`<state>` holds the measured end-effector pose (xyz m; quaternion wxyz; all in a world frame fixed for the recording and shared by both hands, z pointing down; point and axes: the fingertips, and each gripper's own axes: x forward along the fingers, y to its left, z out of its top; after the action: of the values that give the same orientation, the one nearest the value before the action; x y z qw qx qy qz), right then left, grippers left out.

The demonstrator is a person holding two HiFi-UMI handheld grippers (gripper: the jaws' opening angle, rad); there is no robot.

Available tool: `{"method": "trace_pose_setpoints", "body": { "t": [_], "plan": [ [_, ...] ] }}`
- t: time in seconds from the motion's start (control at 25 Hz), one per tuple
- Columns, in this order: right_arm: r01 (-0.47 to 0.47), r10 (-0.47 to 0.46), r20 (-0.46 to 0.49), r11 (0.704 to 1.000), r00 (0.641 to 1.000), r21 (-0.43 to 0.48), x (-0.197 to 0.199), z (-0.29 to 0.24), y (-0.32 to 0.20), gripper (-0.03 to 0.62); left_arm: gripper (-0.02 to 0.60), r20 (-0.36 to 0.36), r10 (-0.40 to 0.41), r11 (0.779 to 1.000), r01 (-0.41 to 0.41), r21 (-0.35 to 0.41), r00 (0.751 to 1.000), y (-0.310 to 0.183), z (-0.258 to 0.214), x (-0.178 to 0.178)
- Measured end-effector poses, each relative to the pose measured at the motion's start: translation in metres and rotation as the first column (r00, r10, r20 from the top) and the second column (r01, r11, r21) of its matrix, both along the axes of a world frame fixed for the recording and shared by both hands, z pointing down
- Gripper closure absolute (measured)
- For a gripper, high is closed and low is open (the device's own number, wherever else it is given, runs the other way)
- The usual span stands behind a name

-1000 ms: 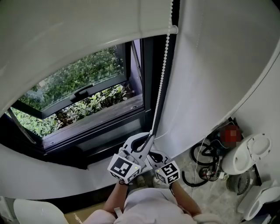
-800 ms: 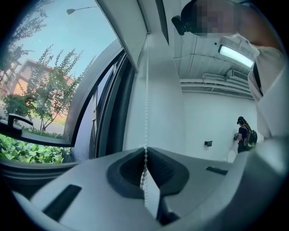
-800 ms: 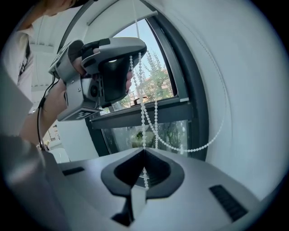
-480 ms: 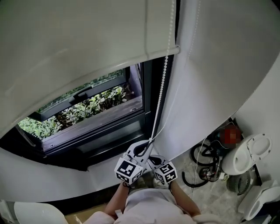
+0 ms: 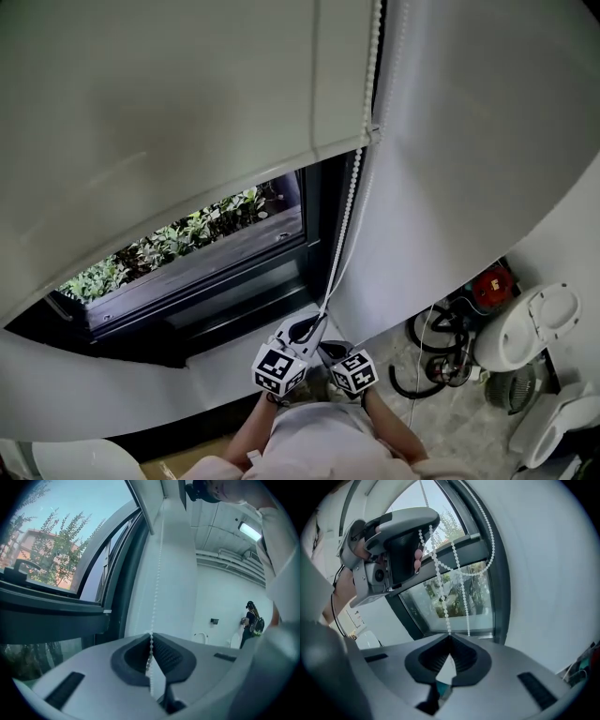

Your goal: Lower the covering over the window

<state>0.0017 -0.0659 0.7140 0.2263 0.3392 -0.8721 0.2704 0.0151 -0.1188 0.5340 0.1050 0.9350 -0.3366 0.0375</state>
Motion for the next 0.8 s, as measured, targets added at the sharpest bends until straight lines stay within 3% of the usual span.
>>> {"method": "trace_pose_setpoints", "body": {
  "t": [0.28,0.44,0.56,0.8],
  "plan": [
    [0.022,-0.022,-0.04,1.0,0.999,0.011,0.004,0.001,-0.001,0.592,0.566,0.002,0.016,1.0,-0.016,0.005,1.0,-0.003,0.003,0.004],
    [0.008,-0.004,-0.047,0.996,0.999,0.091,0.013,-0.025,-0.004,0.576,0.566,0.015,0.012,1.0,-0.012,0.011,1.0,-0.006,0.001,0.002],
    [-0.019,0.02,-0.004,0.988,1.0,0.152,0.02,-0.057,-0.007,0.516,0.566,0.016,0.004,1.0,-0.004,0.012,1.0,-0.007,0.002,-0.001],
    [-0.059,0.042,0.061,0.95,0.997,0.306,0.033,-0.142,-0.012,0.5,0.566,0.015,-0.002,1.0,0.002,0.018,1.0,-0.008,0.002,-0.001]
  ]
}}
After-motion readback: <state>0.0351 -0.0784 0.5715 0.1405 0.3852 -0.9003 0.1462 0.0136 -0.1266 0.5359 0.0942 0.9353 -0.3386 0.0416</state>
